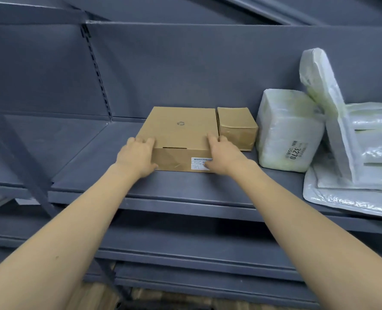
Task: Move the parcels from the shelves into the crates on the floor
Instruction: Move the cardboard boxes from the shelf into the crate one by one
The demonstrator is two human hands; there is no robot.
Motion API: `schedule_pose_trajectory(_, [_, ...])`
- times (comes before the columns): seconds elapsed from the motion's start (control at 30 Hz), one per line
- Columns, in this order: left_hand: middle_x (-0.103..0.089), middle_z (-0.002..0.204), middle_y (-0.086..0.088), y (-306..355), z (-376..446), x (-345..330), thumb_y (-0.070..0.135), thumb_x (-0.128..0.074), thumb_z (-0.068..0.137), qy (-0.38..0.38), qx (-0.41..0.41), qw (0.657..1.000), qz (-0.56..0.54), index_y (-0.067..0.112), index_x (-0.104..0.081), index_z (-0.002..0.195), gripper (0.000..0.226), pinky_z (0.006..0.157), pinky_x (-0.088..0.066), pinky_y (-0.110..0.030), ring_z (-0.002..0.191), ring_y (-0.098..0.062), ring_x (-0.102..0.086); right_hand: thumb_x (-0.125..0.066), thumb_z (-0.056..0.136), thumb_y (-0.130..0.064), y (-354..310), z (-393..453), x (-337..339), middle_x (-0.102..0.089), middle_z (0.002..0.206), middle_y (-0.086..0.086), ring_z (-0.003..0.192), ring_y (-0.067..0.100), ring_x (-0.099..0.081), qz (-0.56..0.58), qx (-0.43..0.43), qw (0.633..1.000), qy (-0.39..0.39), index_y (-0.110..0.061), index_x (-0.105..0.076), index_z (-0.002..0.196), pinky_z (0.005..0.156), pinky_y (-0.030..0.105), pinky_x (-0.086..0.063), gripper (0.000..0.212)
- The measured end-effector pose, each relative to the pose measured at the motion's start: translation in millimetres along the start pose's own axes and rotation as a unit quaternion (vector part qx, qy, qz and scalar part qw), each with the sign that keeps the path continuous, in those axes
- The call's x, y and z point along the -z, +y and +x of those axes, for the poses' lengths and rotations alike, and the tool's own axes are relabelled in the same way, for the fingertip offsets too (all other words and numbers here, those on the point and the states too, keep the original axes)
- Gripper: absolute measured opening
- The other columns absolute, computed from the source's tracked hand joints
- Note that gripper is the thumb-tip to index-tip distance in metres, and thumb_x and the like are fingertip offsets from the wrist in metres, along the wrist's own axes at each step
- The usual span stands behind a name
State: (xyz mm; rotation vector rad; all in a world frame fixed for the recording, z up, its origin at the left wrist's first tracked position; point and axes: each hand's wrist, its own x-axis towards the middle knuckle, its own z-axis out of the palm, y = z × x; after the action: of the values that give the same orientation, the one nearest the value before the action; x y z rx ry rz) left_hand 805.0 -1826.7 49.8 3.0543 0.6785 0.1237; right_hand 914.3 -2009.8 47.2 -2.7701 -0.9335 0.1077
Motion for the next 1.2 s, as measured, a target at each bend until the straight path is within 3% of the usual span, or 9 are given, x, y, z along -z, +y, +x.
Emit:
schedule_pose_trajectory(0.13, [-0.036, 0.134, -0.015, 3, 4, -5, 0.03, -0.064, 0.086, -0.003, 0.045, 0.997, -0.058, 0.016, -0.034, 0.138, 0.062, 0.096, -0.038, -0.042, 0.121, -0.035, -0.033, -0.06, 0.09, -0.036, -2, 1, -8, -0.026, 0.141, 0.025, 0.118, 0.038, -0.047, 0.047, -0.027, 0.999, -0.003, -0.018, -0.003, 0.152, 0.096, 0.035, -0.04, 0.086])
schedule_pose_trajectory(0.3, [-0.012, 0.151, -0.021, 2, -8, -13, 0.029, -0.061, 0.089, -0.01, 0.052, 0.996, -0.076, 0.02, -0.024, 0.144, 0.067, 0.1, -0.035, -0.043, 0.125, -0.043, -0.029, -0.051, 0.095, -0.04, 0, -13, -18, -0.037, 0.135, 0.022, 0.113, 0.038, -0.049, 0.058, -0.013, 0.997, 0.054, -0.017, -0.005, 0.152, 0.093, 0.036, -0.041, 0.076])
schedule_pose_trajectory(0.43, [-0.022, 0.148, -0.017, 0, -34, -8, 0.033, -0.058, 0.091, 0.007, 0.049, 0.993, -0.108, 0.018, -0.029, 0.144, 0.062, 0.102, -0.031, -0.04, 0.122, -0.041, -0.034, -0.05, 0.095, -0.043, -3, -35, -27, -0.041, 0.134, 0.017, 0.11, 0.036, -0.05, 0.058, 0.002, 0.995, 0.081, -0.019, -0.012, 0.151, 0.089, 0.036, -0.042, 0.072])
schedule_pose_trajectory(0.6, [-0.03, 0.148, -0.012, -12, -87, -5, 0.03, -0.059, 0.091, 0.058, 0.05, 0.977, -0.2, 0.017, -0.039, 0.141, 0.056, 0.104, -0.031, -0.036, 0.127, -0.034, -0.036, -0.052, 0.094, -0.04, -12, -76, -42, -0.029, 0.151, 0.013, 0.119, 0.034, -0.049, 0.095, 0.024, 0.986, 0.136, -0.021, -0.018, 0.15, 0.096, 0.036, -0.042, 0.068])
schedule_pose_trajectory(0.77, [-0.042, 0.142, -0.002, -32, -149, -10, 0.038, -0.059, 0.09, 0.164, 0.063, 0.939, -0.294, 0.015, -0.048, 0.133, 0.05, 0.102, -0.036, -0.038, 0.127, -0.021, -0.042, -0.061, 0.091, -0.025, -27, -122, -67, -0.028, 0.153, 0.014, 0.125, 0.033, -0.048, 0.137, 0.097, 0.954, 0.248, -0.017, -0.028, 0.149, 0.095, 0.045, -0.048, 0.067])
schedule_pose_trajectory(0.87, [-0.052, 0.128, 0.007, -49, -181, -3, 0.045, -0.057, 0.088, 0.192, 0.098, 0.903, -0.371, 0.02, -0.041, 0.138, 0.058, 0.09, -0.043, -0.033, 0.109, -0.013, -0.053, -0.057, 0.089, -0.031, -37, -153, -80, -0.03, 0.152, 0.014, 0.123, 0.032, -0.052, 0.157, 0.115, 0.931, 0.307, -0.021, -0.028, 0.147, 0.088, 0.044, -0.053, 0.066])
schedule_pose_trajectory(0.93, [-0.054, 0.12, 0.012, -63, -195, 3, 0.049, -0.057, 0.085, 0.166, 0.112, 0.884, -0.423, 0.023, -0.033, 0.143, 0.068, 0.083, -0.04, -0.027, 0.097, -0.008, -0.057, -0.058, 0.086, -0.03, -46, -171, -88, -0.033, 0.151, 0.016, 0.122, 0.03, -0.052, 0.157, 0.118, 0.916, 0.349, -0.02, -0.03, 0.145, 0.085, 0.039, -0.052, 0.066])
schedule_pose_trajectory(1.07, [-0.043, 0.139, 0.017, -97, -209, 6, 0.067, -0.057, 0.071, 0.025, 0.1, 0.862, -0.497, 0.031, -0.013, 0.15, 0.097, 0.103, -0.034, -0.031, 0.125, -0.007, -0.044, -0.063, 0.084, -0.023, -65, -193, -100, -0.034, 0.149, 0.019, 0.128, 0.023, -0.044, 0.166, 0.135, 0.89, 0.402, -0.02, -0.03, 0.144, 0.091, 0.029, -0.046, 0.067])
schedule_pose_trajectory(1.2, [-0.059, 0.122, 0.024, -114, -220, 8, 0.078, -0.066, 0.053, -0.038, 0.063, 0.819, -0.568, 0.038, -0.047, 0.13, 0.09, 0.104, -0.039, -0.03, 0.113, 0.002, -0.054, -0.058, 0.089, -0.023, -80, -202, -100, -0.031, 0.149, 0.022, 0.135, 0.021, -0.035, 0.181, 0.154, 0.881, 0.409, -0.02, -0.027, 0.145, 0.104, 0.019, -0.032, 0.064])
